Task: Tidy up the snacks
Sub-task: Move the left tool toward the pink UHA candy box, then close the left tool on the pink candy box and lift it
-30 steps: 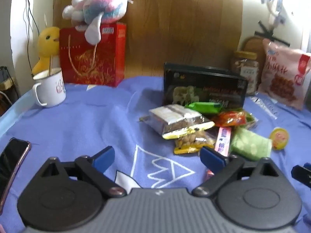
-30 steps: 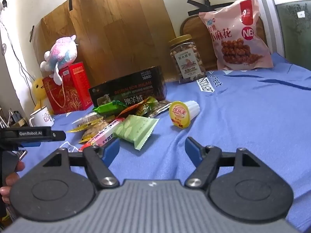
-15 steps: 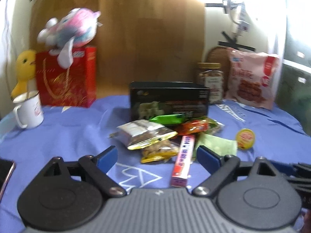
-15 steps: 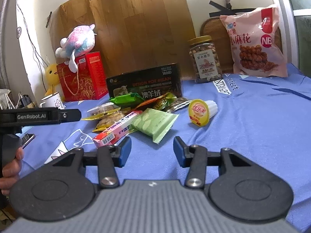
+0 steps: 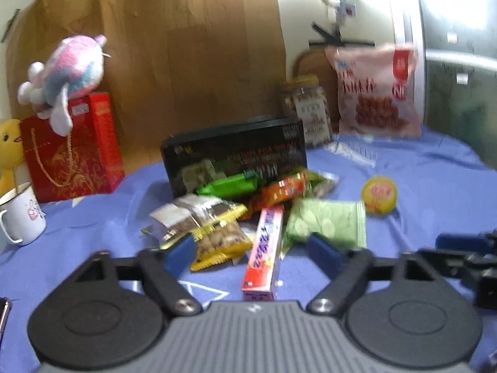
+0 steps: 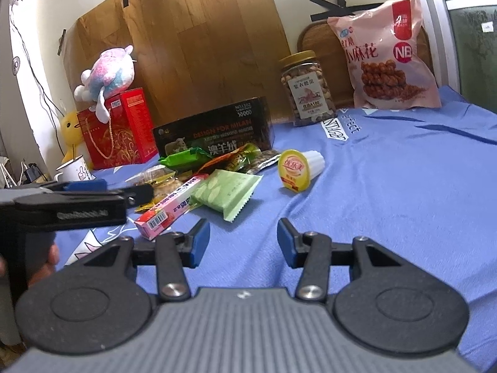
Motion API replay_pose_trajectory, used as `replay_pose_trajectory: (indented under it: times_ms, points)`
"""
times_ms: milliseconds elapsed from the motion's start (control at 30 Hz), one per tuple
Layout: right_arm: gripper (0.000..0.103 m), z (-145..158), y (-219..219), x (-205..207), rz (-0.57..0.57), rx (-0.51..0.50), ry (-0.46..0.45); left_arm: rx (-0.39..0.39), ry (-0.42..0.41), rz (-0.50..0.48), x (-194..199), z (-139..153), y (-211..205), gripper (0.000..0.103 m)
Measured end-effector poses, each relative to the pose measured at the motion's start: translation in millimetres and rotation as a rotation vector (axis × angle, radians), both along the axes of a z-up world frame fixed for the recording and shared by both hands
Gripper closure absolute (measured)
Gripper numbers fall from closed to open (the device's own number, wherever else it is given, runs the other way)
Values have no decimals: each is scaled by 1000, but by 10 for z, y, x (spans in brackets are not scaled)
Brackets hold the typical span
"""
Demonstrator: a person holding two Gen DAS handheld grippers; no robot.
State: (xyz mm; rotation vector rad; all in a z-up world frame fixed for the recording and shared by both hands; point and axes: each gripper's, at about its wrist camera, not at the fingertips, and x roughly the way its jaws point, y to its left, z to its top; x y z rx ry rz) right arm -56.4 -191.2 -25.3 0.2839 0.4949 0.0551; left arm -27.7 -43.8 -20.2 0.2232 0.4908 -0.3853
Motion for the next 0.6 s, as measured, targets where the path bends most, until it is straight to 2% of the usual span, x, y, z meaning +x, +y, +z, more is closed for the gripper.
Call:
replay_pose_trajectory:
  times_ms: [33, 67, 100, 133, 233, 300, 367, 433, 533, 600]
  points:
    - [52, -4, 2, -4, 0, -2, -1, 18, 22, 1, 38, -42, -23, 51]
    - [52, -7, 5, -7, 0, -4, -1, 34, 53, -2, 90, -100, -43, 66]
    - [52, -10, 8, -12, 0, -4, -1, 43, 78, -6, 129, -150, -47, 74]
    - [52, -12, 7, -12, 0, -3, 0, 38, 98, -14, 157, -197, -36, 74]
    - [52, -13, 19, 8, 3, -5, 4, 30, 87, -42, 110, -236, 41, 76]
    - [52, 0, 40, 31, 15, -12, 5, 19, 105, -100, 27, -213, 154, 80]
    - [52, 29, 78, 60, 44, -21, 1, 30, 120, -170, -76, -191, 303, 80]
    - [52, 49, 133, 96, 91, -24, 0, 74, 112, -232, -206, -185, 493, 79]
    - [52, 45, 263, 187, 172, -27, 14, 158, 84, -227, -320, -169, 716, 71]
    - [52, 28, 371, 292, 233, -28, 37, 197, 45, -164, -351, -139, 852, 46]
